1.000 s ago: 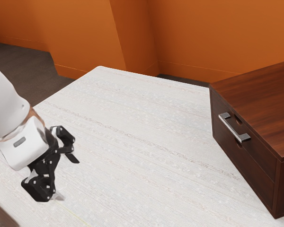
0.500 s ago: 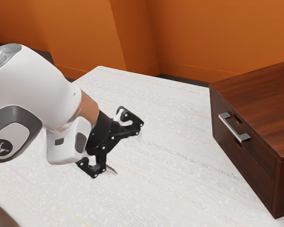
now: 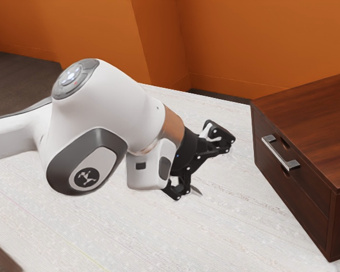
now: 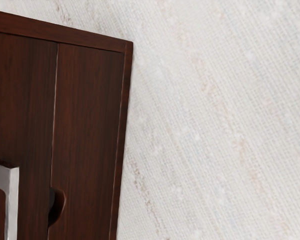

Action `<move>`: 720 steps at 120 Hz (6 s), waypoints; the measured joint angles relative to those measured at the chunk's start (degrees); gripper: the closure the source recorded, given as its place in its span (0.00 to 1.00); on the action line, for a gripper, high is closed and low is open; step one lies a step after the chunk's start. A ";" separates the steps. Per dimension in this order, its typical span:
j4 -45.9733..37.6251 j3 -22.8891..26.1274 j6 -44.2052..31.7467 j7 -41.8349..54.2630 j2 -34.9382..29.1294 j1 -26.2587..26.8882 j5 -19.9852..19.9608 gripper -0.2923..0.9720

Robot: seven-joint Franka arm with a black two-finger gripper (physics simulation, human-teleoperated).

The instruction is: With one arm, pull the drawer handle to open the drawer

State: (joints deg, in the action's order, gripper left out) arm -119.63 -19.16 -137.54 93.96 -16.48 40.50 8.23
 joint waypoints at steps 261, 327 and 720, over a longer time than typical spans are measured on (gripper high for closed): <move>7.80 27.37 -14.39 8.65 18.71 -31.79 -12.04 0.23; 17.36 26.69 -13.81 9.36 27.25 -32.06 -12.33 0.23; -16.92 18.60 -14.85 11.72 -2.64 -31.52 -11.68 0.23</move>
State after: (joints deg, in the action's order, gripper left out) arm -136.54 -0.56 -152.39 105.68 -19.12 8.98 -3.46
